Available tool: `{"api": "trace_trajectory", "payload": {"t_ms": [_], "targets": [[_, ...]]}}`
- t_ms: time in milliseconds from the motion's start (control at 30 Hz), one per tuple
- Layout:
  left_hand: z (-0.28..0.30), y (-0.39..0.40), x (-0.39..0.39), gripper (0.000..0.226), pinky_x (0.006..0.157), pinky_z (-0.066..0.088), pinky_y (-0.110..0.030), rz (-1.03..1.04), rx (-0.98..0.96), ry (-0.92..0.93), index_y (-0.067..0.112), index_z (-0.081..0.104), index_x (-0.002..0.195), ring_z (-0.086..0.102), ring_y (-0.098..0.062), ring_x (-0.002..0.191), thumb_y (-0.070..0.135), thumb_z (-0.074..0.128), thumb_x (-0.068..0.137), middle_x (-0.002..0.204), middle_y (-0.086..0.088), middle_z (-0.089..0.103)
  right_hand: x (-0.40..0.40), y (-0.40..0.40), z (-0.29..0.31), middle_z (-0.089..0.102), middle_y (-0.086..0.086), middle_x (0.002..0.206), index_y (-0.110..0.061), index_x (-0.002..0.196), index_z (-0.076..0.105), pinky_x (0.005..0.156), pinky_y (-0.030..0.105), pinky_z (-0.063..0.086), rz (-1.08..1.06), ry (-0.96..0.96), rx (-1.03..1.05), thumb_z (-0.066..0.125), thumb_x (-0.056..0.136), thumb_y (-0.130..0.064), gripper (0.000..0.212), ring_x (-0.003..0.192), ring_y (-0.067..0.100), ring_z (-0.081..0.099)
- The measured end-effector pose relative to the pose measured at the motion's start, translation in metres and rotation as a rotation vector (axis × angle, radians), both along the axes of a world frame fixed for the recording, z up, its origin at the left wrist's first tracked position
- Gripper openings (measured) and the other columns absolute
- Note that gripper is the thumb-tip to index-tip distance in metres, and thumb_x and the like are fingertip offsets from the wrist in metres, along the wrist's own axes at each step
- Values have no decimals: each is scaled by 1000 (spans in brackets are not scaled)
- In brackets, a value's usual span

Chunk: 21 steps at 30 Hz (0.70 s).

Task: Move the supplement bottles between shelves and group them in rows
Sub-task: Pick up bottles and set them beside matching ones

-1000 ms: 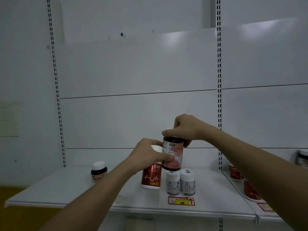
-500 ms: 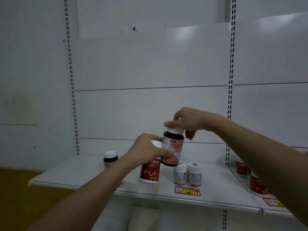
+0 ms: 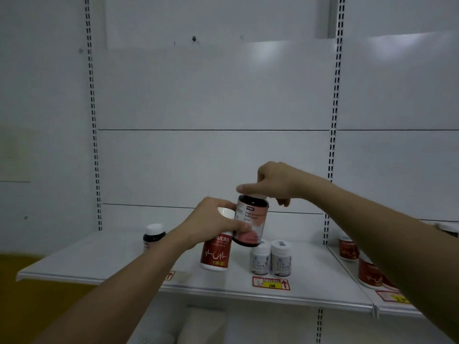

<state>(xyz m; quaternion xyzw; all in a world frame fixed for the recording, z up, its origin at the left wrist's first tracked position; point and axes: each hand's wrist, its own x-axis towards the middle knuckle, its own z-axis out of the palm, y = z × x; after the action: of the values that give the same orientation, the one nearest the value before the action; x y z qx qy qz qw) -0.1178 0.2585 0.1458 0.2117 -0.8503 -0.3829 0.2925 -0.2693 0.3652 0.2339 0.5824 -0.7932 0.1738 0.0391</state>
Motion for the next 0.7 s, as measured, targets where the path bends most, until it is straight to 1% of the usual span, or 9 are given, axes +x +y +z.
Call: {"api": "trace_trajectory", "payload": {"t_ms": [33,100,167,267,367,433,500,600,700], "targets": [[-2,-2,-2,25,58,53,-18,-20,12,3,33,74,89,72,-6,71,35,86,66,80,14,75,1,-4,-2,66,7,83,-6,101,59,44,27,50,-51,47,-4,49,80,-76,74,63,22,67],[-3,-7,-3,25,58,53,-18,-45,24,12,33,74,90,72,-7,72,35,85,67,81,13,75,-2,-9,2,61,3,97,-11,118,53,48,29,53,-15,-81,66,41,85,-76,74,74,22,67],[-2,-17,0,25,57,53,-16,-56,33,19,33,74,90,72,-6,72,35,85,68,82,13,75,-4,-9,13,56,0,121,-28,141,42,59,31,59,129,-312,164,51,94,-54,55,84,23,67],[-3,-37,13,27,58,53,-17,-55,43,20,35,74,92,72,-5,73,34,85,67,83,15,75,-5,-20,18,53,-1,132,-31,141,47,68,27,59,266,-402,169,63,93,-17,53,91,25,70],[-6,-53,26,28,59,53,-16,-44,26,17,38,73,93,71,-3,73,33,84,68,82,17,74,12,-47,5,63,6,114,-23,126,62,59,24,58,229,-344,87,69,89,-22,38,76,23,73],[-8,-63,32,41,67,56,-21,-29,36,50,34,71,109,71,-8,80,33,83,69,92,13,74,28,-67,-4,70,8,93,-15,107,68,49,21,54,115,-222,29,72,85,-36,31,60,19,72],[-8,-71,36,59,75,57,-28,2,39,58,28,63,123,69,-13,89,37,84,68,107,6,71,41,-88,-10,70,7,73,-8,90,68,42,20,50,-9,-113,-8,70,81,-43,37,48,16,68],[-11,-84,42,55,66,55,-22,11,22,59,27,65,115,69,-8,81,40,86,66,98,9,71,55,-113,-18,57,-1,38,-7,63,60,35,18,40,-179,-34,-78,67,76,-46,42,31,13,55],[-19,-101,48,39,70,58,-28,-14,44,34,26,70,102,71,-11,79,34,86,67,90,8,73,67,-130,-25,60,4,51,-8,65,58,40,21,44,-282,-17,-49,66,78,-48,43,41,17,57]]}}
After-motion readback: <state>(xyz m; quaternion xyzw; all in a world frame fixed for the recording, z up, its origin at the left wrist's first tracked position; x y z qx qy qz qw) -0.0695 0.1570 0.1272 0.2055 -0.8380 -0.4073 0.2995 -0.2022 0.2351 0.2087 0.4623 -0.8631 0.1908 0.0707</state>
